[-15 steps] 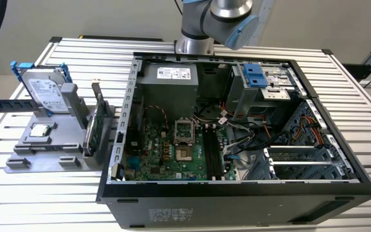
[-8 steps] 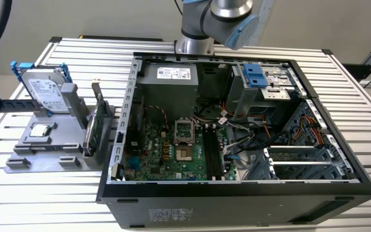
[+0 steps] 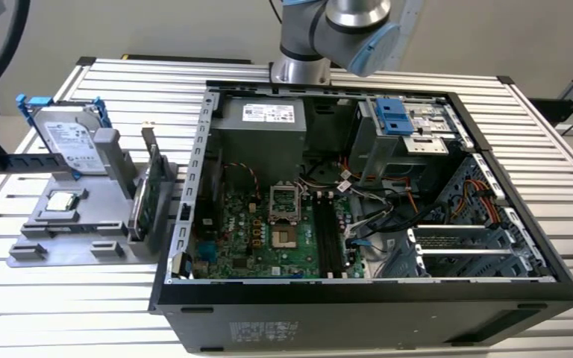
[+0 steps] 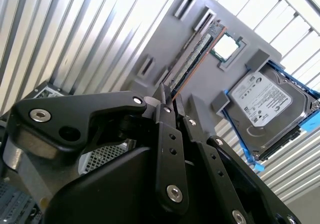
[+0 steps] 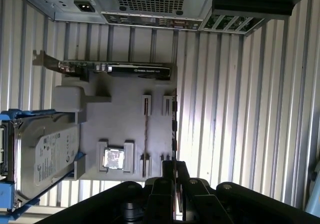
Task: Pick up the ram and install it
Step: 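Pick up the ram and move it above insertion slot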
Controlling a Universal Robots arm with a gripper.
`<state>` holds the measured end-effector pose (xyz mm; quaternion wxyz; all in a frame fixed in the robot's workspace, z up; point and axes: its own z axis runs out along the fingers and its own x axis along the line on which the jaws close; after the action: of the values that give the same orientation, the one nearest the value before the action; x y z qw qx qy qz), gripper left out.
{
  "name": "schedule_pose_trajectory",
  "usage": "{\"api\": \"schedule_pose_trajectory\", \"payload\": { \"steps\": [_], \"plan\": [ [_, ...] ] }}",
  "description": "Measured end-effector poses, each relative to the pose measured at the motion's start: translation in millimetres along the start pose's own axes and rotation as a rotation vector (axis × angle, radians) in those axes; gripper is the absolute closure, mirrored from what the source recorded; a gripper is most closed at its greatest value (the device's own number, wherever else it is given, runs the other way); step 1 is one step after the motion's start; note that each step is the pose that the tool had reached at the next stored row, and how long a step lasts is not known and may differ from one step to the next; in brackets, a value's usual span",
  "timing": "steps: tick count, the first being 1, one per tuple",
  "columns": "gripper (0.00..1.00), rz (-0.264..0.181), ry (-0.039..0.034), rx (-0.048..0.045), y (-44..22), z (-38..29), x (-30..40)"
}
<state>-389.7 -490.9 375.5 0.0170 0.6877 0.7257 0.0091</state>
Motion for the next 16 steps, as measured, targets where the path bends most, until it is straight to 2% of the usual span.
{"api": "schedule_pose_trajectory", "payload": {
  "steps": [16],
  "plan": [
    [1.0,0.0,0.0,0.0,4.4,0.1,-0.2]
  ]
}}
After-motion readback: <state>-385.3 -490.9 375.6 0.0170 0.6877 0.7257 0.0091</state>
